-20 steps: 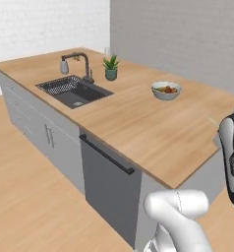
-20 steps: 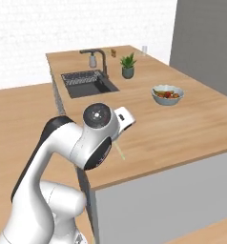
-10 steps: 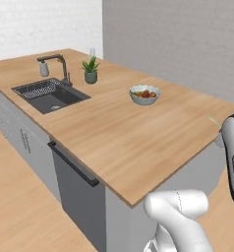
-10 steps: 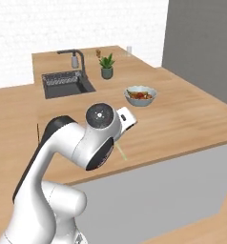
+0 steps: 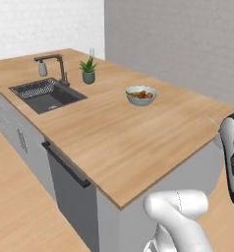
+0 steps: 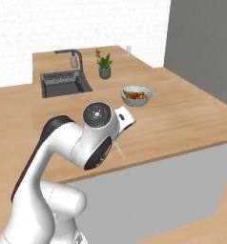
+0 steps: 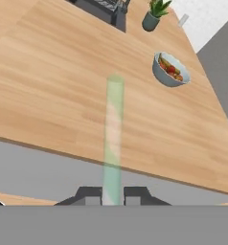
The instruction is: Take a straw from the drawer in front and place it inside the glass cup on the dining counter.
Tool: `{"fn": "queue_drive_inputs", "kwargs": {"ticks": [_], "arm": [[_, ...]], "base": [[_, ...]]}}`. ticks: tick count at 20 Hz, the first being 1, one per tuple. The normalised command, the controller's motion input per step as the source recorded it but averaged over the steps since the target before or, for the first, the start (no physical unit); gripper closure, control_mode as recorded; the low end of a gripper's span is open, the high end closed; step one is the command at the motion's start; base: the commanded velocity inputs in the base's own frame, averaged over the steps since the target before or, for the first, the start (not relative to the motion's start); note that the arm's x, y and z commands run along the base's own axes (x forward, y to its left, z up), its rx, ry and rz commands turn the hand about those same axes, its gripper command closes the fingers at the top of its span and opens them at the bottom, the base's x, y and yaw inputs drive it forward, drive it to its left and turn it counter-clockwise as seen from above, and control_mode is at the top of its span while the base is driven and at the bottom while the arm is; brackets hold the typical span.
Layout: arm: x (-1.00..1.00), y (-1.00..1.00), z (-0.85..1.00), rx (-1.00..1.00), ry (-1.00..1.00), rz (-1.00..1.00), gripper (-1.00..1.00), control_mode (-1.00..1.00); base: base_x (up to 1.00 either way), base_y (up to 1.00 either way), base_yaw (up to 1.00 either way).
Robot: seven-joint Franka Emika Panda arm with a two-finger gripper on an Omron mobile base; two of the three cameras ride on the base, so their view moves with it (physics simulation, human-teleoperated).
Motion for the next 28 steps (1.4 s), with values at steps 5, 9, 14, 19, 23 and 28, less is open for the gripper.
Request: {"fn": "queue_drive_inputs", "kwargs": {"ticks": [5,9,14,19,23,28], "arm": [[0.0,0.0,0.0,0.0,0.0,0.0,1.0,1.0],[0.0,0.0,0.0,0.0,0.0,0.0,1.0,1.0],[0.0,0.0,0.0,0.0,0.0,0.0,1.0,1.0],[0.0,0.0,0.0,0.0,0.0,0.0,1.0,1.0],[0.0,0.0,0.0,0.0,0.0,0.0,1.0,1.0],[0.0,0.0,0.0,0.0,0.0,0.0,1.0,1.0]], "base": [[-0.3,-1.0,0.0],[-0.23,-1.0,0.0],[0.05,-1.0,0.1],[0.18,-1.0,0.14],[0.43,-1.0,0.19],[0.63,-0.99,0.24]]}}
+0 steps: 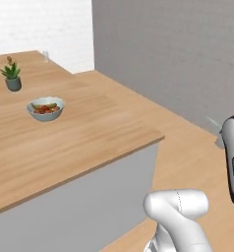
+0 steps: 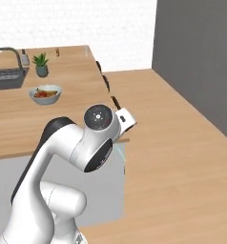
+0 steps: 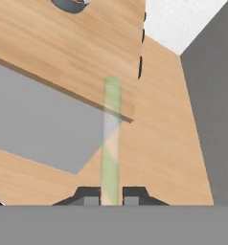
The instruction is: Take a straw from the drawer in front and place it inside the glass cup on the dining counter.
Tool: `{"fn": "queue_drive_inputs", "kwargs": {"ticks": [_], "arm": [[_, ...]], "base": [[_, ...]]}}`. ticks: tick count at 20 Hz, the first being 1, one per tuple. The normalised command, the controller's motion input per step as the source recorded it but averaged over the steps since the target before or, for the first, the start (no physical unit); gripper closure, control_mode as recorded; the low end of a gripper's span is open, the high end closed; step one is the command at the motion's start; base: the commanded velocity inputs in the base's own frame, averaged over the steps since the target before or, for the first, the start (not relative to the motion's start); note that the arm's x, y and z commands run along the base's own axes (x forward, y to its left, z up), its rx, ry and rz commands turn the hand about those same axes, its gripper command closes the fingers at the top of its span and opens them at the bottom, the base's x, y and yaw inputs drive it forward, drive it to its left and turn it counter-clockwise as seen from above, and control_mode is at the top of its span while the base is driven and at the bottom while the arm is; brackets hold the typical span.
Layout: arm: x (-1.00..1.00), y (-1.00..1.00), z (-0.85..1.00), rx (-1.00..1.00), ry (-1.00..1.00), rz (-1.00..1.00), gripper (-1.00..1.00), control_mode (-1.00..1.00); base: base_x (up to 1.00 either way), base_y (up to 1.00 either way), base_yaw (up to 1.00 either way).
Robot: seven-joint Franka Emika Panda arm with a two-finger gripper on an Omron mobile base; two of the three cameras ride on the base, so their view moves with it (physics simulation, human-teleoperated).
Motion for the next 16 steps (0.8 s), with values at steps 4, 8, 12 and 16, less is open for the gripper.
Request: {"fn": "queue_drive_inputs", "kwargs": {"ticks": [4,8,12,16], "arm": [[0.0,0.0,0.0,0.0,0.0,0.0,1.0,1.0],[0.0,0.0,0.0,0.0,0.0,0.0,1.0,1.0],[0.0,0.0,0.0,0.0,0.0,0.0,1.0,1.0],[0.0,0.0,0.0,0.0,0.0,0.0,1.0,1.0]], "base": [[0.68,-0.98,0.25],[0.76,-0.96,0.27],[0.81,-0.92,0.31],[0.84,-0.88,0.33]]}}
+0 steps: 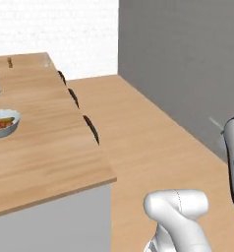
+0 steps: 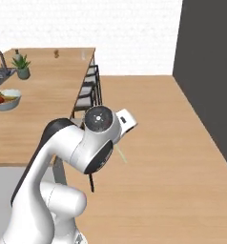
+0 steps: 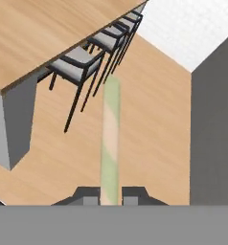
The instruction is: Take a straw from the drawer in front and place it inside the glass cup on the dining counter.
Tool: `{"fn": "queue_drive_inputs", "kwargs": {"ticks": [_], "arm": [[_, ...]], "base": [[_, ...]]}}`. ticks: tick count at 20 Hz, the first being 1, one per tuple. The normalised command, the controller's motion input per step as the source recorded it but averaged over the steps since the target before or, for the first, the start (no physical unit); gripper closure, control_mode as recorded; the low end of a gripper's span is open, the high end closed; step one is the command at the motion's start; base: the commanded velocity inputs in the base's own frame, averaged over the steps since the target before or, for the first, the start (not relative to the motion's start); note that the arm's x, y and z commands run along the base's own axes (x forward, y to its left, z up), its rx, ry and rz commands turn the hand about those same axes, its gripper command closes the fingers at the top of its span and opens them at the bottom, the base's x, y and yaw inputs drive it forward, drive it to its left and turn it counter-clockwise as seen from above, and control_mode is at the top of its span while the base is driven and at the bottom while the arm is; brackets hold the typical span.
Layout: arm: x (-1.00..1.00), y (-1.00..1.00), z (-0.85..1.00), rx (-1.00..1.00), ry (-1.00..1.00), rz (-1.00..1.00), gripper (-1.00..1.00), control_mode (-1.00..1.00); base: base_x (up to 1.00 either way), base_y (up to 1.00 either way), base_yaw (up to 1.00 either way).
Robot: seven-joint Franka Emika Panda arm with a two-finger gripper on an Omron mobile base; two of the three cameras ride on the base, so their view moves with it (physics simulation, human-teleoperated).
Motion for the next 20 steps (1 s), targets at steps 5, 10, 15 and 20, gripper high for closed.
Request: {"fn": "queue_drive_inputs", "kwargs": {"ticks": [5,10,15,20], "arm": [[0.0,0.0,0.0,0.0,0.0,0.0,1.0,1.0],[0.0,0.0,0.0,0.0,0.0,0.0,1.0,1.0],[0.0,0.0,0.0,0.0,0.0,0.0,1.0,1.0],[0.0,0.0,0.0,0.0,0.0,0.0,1.0,1.0]], "base": [[0.93,-0.81,0.35],[1.0,-0.74,0.37],[1.0,-0.7,0.38],[0.97,-0.71,0.39]]}}
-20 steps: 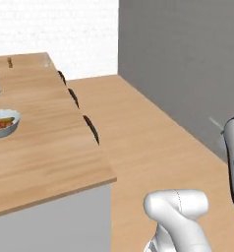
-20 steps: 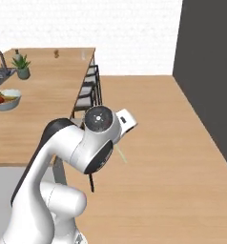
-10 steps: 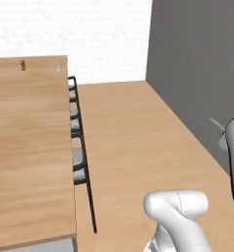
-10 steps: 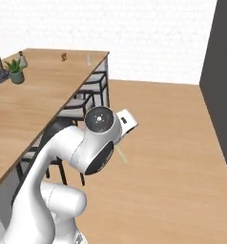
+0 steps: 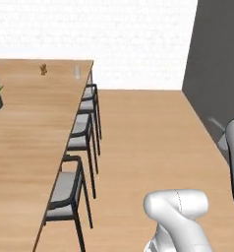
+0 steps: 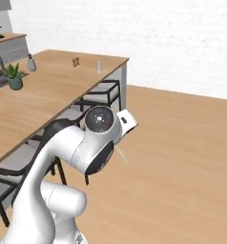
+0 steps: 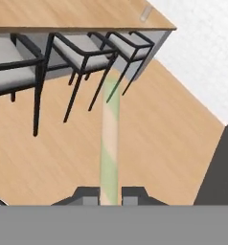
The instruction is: Take a straw from the drawer in front and place it inside the glass cup on the dining counter.
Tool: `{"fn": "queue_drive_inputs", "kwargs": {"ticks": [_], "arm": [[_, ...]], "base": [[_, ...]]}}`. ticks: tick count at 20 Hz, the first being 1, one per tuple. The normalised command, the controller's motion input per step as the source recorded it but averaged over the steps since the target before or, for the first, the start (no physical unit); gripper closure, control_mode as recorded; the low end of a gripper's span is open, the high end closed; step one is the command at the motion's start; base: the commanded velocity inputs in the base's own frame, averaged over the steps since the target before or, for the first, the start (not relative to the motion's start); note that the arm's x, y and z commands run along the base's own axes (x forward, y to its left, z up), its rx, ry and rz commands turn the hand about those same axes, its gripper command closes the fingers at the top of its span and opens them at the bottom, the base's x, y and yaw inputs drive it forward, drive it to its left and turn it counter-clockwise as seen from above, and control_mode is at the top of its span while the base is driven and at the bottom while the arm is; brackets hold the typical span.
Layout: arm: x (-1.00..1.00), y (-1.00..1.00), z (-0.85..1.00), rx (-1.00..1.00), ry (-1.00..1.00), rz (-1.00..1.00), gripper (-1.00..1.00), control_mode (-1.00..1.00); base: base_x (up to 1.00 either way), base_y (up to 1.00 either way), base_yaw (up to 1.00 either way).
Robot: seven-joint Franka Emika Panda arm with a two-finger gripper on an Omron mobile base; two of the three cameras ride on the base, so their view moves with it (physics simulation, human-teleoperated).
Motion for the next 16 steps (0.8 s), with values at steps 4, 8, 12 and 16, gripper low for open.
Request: {"fn": "queue_drive_inputs", "kwargs": {"ticks": [4,8,12,16], "arm": [[0.0,0.0,0.0,0.0,0.0,0.0,1.0,1.0],[0.0,0.0,0.0,0.0,0.0,0.0,1.0,1.0],[0.0,0.0,0.0,0.0,0.0,0.0,1.0,1.0],[0.0,0.0,0.0,0.0,0.0,0.0,1.0,1.0]], "base": [[0.92,-0.71,0.41],[0.89,-0.68,0.44],[0.82,-0.68,0.45],[0.75,-0.71,0.44]]}}
